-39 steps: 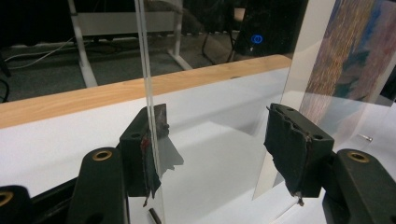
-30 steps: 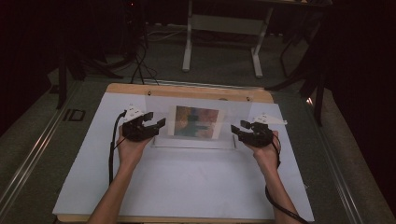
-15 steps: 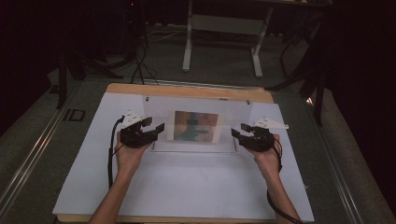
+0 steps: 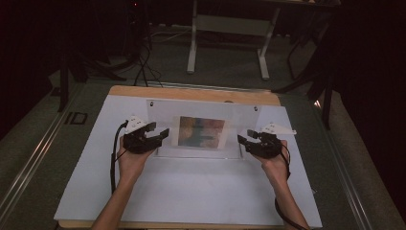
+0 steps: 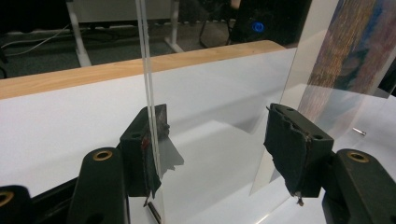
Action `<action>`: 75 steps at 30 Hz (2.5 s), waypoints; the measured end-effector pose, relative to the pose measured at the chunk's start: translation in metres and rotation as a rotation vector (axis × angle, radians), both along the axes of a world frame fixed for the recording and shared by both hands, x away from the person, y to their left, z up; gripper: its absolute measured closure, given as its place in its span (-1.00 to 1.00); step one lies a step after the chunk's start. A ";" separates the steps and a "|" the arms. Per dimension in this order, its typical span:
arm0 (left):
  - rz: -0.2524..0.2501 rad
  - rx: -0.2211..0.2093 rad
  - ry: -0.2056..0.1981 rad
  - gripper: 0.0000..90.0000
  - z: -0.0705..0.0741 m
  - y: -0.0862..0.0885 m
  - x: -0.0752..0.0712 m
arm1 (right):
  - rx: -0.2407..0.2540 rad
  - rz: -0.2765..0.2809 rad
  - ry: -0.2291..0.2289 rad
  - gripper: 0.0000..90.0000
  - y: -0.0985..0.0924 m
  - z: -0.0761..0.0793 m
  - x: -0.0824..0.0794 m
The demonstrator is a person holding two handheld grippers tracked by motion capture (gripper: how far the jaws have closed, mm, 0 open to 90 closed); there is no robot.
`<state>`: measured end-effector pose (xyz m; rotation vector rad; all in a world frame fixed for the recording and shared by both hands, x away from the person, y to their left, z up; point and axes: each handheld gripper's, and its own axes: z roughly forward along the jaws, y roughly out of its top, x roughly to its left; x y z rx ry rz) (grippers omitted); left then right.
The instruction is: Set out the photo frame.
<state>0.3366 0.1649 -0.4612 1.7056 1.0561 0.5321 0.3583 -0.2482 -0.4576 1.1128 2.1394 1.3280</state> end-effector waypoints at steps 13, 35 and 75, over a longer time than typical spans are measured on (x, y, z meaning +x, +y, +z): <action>-0.026 -0.045 0.007 -0.09 -0.004 0.007 0.002 | -0.003 -0.015 0.009 0.06 0.002 -0.001 -0.005; -0.037 0.009 -0.022 -0.09 -0.003 0.007 -0.001 | -0.043 0.020 0.005 0.04 0.000 -0.001 -0.004; -0.023 -0.031 -0.038 0.08 0.019 0.058 -0.007 | -0.077 0.027 0.063 0.00 -0.042 0.012 0.001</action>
